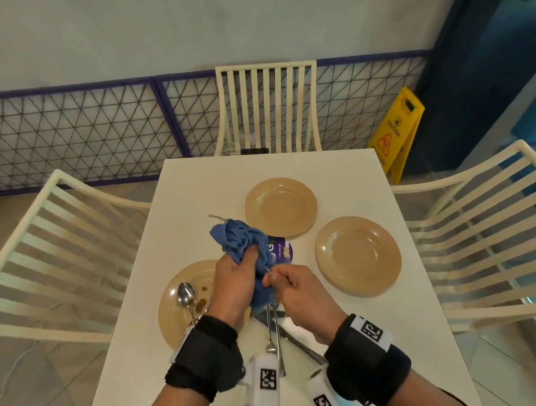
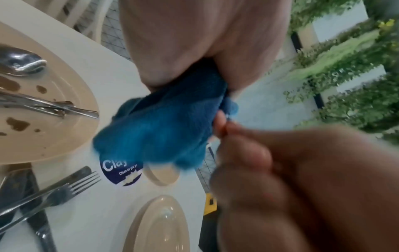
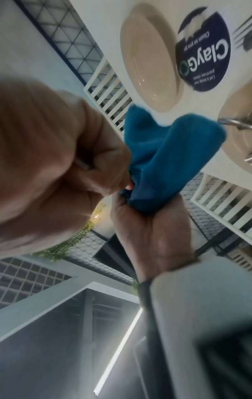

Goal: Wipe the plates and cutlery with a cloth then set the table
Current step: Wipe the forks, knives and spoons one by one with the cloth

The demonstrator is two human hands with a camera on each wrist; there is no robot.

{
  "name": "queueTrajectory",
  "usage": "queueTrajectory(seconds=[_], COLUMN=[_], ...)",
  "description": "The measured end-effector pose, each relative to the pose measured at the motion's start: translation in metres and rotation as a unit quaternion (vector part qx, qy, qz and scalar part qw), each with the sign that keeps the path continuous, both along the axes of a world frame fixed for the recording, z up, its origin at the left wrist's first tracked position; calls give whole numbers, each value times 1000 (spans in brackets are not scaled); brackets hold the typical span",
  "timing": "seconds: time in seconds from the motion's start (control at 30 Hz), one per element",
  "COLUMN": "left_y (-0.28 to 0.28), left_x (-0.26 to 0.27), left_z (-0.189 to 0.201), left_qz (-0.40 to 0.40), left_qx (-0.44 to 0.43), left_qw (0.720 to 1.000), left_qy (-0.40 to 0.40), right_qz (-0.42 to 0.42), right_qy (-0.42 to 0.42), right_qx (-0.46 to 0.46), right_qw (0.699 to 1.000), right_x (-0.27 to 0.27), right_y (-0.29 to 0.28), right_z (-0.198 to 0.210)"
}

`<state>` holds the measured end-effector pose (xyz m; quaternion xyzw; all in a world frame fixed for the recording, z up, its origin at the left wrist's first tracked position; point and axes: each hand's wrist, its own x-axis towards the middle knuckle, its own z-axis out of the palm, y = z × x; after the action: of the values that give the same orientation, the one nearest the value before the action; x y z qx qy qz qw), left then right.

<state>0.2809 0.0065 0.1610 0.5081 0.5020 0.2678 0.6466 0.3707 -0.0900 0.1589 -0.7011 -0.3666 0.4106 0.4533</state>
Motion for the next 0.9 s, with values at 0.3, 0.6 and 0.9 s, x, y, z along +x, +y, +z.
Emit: queueTrajectory(seconds=[0.3, 0.6, 0.9], left_y=[-8, -8, -27], left_x=[4, -13, -10], left_z=[-2, -12, -10], left_qz=[-16, -65, -229], left_qx=[-33, 34, 100], left_qw=[999, 997, 963], left_qy=[-31, 18, 100], right_qz=[-29, -71, -160], right_qy=[12, 89, 15], right_qx=[2, -26, 39], right_qw=[1000, 993, 986], right_x=[-6, 27, 61], right_y=[7, -2, 47], right_z=[-8, -5, 5])
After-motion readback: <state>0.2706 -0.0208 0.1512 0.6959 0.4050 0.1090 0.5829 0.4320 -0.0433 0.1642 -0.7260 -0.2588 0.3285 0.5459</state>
